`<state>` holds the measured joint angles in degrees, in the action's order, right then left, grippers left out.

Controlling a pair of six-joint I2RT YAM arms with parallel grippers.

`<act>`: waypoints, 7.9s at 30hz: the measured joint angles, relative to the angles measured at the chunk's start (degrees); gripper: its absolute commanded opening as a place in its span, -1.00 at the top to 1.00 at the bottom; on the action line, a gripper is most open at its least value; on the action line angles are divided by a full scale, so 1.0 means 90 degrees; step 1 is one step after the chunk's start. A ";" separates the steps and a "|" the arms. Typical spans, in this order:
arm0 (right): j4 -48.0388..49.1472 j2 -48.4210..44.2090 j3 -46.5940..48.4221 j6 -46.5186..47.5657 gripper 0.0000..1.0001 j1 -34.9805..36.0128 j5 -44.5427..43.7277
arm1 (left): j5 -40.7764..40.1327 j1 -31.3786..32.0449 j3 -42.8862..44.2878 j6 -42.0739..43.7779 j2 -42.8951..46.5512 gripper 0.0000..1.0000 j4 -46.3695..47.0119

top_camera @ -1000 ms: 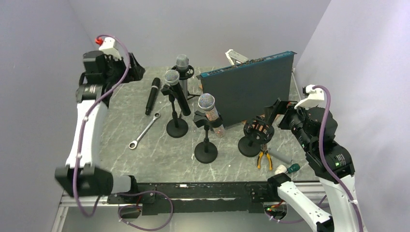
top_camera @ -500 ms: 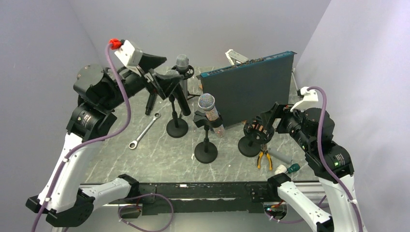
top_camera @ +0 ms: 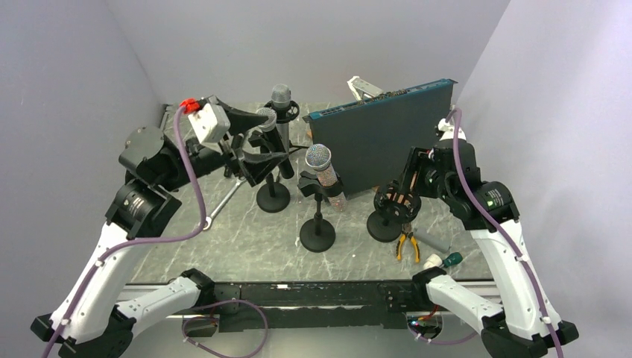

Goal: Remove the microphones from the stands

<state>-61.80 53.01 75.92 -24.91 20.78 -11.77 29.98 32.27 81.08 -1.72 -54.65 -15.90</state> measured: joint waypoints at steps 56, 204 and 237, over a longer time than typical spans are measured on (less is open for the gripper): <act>0.1251 0.0602 -0.2079 -0.0641 -0.12 -0.0437 0.0253 | -0.1205 0.1302 -0.0556 0.1132 0.0393 -0.90 -0.0243; 0.3543 0.1251 0.1188 0.3048 1.00 0.3480 0.2603 | 0.2397 0.0418 -0.2314 0.1124 -0.1396 0.78 0.0804; 0.4121 0.1161 0.0770 0.3121 1.00 0.3473 0.2807 | 0.2701 0.0287 -0.2603 0.0593 -0.1464 0.77 0.1139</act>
<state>-24.71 63.46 82.85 3.18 52.03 13.50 54.28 34.85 57.65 3.62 -67.83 -5.65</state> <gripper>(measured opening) 0.444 0.565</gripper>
